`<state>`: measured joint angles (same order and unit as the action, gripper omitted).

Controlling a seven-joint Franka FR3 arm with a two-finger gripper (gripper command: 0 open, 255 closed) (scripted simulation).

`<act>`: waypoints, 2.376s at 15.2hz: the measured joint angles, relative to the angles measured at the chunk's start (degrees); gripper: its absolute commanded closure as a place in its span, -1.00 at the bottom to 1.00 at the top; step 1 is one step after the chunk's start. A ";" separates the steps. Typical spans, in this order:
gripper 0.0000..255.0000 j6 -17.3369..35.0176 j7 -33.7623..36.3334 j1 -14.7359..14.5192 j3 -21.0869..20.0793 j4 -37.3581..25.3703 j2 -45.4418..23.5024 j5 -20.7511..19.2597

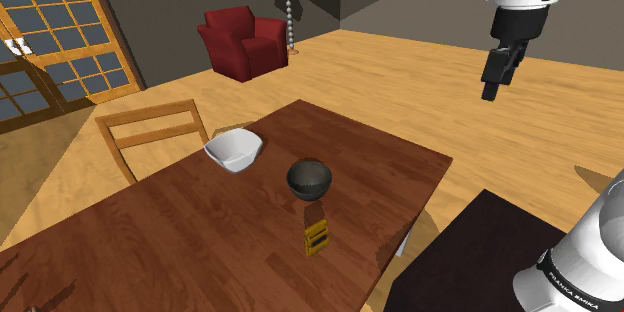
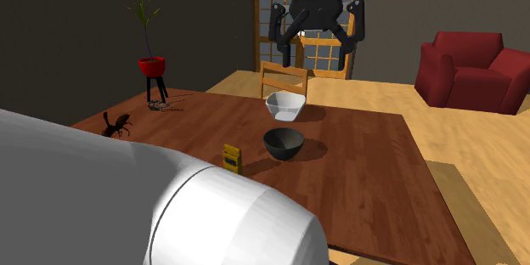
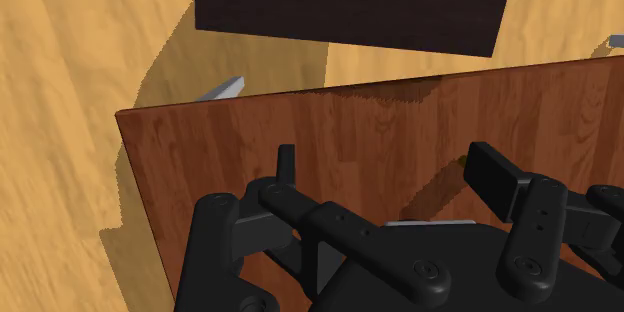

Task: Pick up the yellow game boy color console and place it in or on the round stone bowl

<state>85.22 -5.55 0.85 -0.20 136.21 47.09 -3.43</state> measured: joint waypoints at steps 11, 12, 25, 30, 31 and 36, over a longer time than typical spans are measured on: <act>-1.00 17.03 -4.15 -4.97 -2.10 5.44 -10.69 2.29; -1.00 19.02 -4.46 -5.60 -2.52 5.92 -12.09 2.61; -1.00 40.53 -9.67 -12.28 -7.63 3.59 -34.22 4.69; -1.00 47.61 -11.40 -14.21 -9.68 0.28 -44.00 3.98; -1.00 48.59 -11.48 -14.70 -10.19 -0.54 -45.67 3.74; -1.00 53.87 -12.13 -16.89 -12.15 -5.38 -55.33 1.57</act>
<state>139.09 -17.68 -16.04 -12.35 130.83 -8.23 -1.87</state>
